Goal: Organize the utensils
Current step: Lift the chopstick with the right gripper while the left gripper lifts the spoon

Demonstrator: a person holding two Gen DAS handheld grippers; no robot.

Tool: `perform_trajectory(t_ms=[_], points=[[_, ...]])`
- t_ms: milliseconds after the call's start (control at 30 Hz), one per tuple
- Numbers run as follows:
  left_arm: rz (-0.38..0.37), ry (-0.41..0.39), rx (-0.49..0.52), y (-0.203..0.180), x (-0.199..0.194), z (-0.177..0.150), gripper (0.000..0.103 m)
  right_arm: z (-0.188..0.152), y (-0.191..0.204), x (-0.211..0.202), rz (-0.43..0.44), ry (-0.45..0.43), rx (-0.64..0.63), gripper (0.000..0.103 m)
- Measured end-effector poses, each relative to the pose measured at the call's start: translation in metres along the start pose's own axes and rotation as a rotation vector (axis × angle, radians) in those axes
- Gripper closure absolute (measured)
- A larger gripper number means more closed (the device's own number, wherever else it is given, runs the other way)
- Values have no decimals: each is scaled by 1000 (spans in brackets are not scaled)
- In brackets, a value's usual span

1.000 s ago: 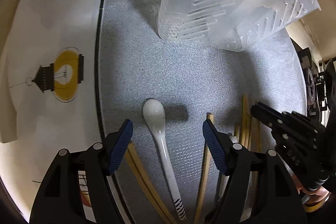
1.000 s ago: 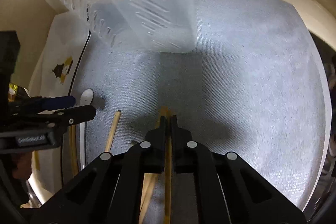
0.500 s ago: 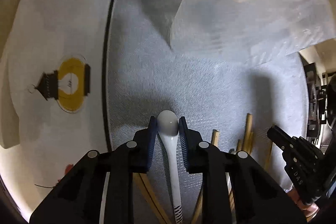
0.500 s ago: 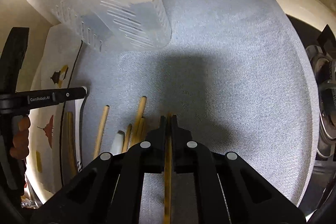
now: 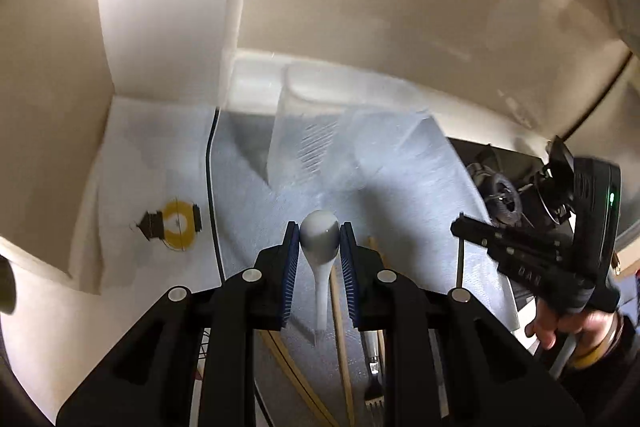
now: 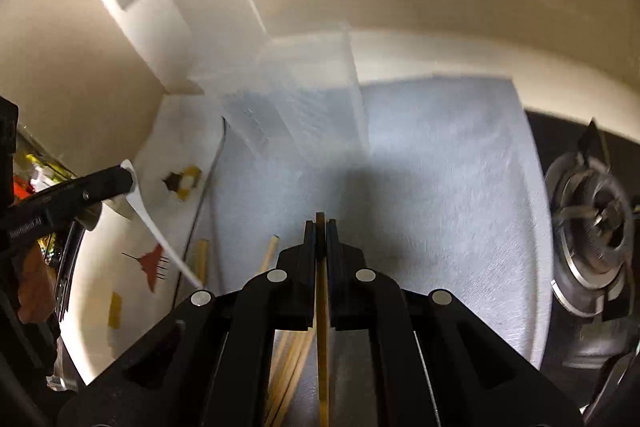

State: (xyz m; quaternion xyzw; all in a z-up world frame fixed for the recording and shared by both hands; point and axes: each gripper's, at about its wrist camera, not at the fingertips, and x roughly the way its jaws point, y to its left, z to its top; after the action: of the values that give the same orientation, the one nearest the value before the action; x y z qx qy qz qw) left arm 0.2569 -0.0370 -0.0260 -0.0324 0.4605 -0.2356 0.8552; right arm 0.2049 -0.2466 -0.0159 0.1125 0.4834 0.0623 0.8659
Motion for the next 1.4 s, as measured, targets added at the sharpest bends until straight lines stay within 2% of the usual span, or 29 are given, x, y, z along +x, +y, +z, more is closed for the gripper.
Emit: perform_trajectory(t_ms=[100,167,367,700,1033,1067,1100,1233,1300,1400], points=[[-1,-31,25,-8,-7,-1,82,5,14,-8,-1,-35,-13,98],[-6,-49,32,1,-24,-3,83,7,17,-16,1,-60,-15,98],[-16,-108,46,-2,-48,5,83,18,26,-41,-5,-137,-35,98],[-35,-136,77,-7,-66,15,84,34,32,-70,-2,-206,-33,98],[-36,-200,133,-19,-109,58,87,87,52,-135,15,-394,-123,98],[-38,-213,140,-21,-115,67,100,93,54,-139,15,-408,-130,98],[-40,-225,147,-23,-119,73,103,100,55,-145,16,-424,-138,98],[-3,-308,198,-35,-133,106,103,134,65,-161,14,-480,-181,98],[-12,-302,186,-35,-132,116,103,143,68,-163,24,-488,-183,98],[-15,-305,171,-29,-129,113,103,144,70,-164,29,-505,-189,98]])
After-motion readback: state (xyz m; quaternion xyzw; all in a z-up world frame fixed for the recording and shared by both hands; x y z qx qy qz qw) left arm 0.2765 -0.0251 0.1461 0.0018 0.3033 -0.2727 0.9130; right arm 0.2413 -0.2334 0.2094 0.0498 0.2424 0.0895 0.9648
